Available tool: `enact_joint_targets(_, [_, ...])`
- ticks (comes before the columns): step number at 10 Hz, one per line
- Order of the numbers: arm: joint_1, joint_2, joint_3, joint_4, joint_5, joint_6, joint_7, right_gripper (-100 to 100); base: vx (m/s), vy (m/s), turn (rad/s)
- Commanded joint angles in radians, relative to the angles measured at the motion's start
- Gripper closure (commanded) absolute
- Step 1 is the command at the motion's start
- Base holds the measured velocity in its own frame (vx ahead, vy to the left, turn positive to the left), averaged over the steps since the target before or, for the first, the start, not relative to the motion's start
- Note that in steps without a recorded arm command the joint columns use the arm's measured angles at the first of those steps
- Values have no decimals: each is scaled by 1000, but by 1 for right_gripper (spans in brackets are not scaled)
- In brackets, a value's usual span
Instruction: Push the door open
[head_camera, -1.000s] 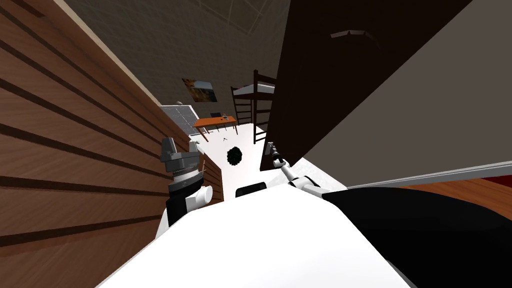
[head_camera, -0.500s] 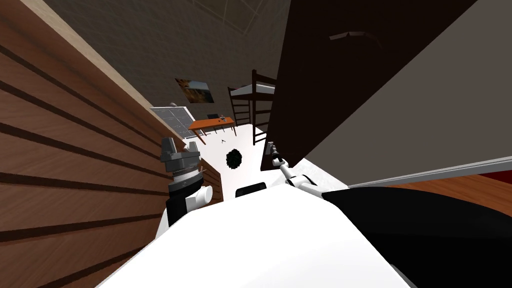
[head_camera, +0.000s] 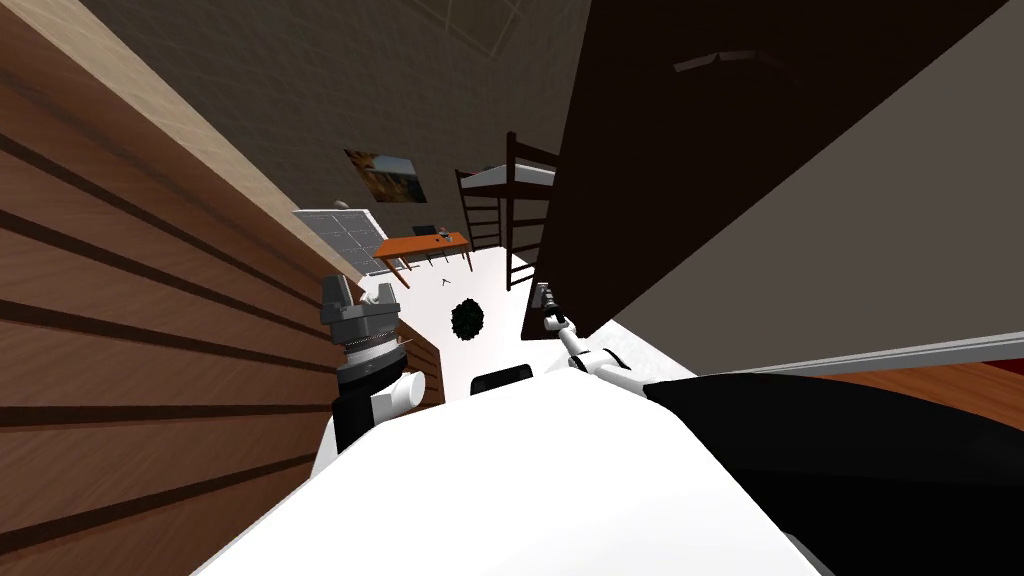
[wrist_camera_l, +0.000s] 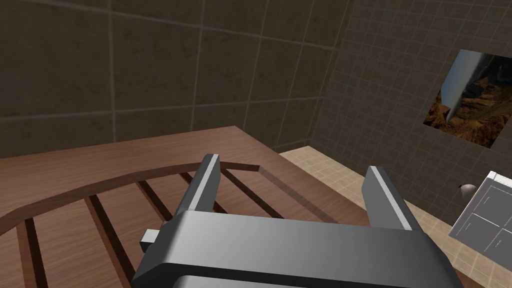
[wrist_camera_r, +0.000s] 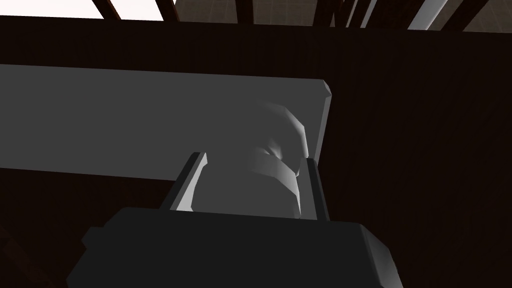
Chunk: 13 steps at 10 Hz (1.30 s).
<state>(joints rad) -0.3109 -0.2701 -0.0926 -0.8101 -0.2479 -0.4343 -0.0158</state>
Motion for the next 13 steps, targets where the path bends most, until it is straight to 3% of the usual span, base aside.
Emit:
enact_joint_targets(1, [-11,-1,-30,7,-5,-8,28,100,-56,-87,71])
enact_joint_targets(6, [-39,15,-99,29,-16,-32,97,100,-30,-79,-4])
enact_joint_targets(7, [-28,21,-78,17,-11,-17,80,-100,-157,-27,32])
enact_joint_targets(13, [-33,55,-41,23,0,12,66,-100,-210,102,17])
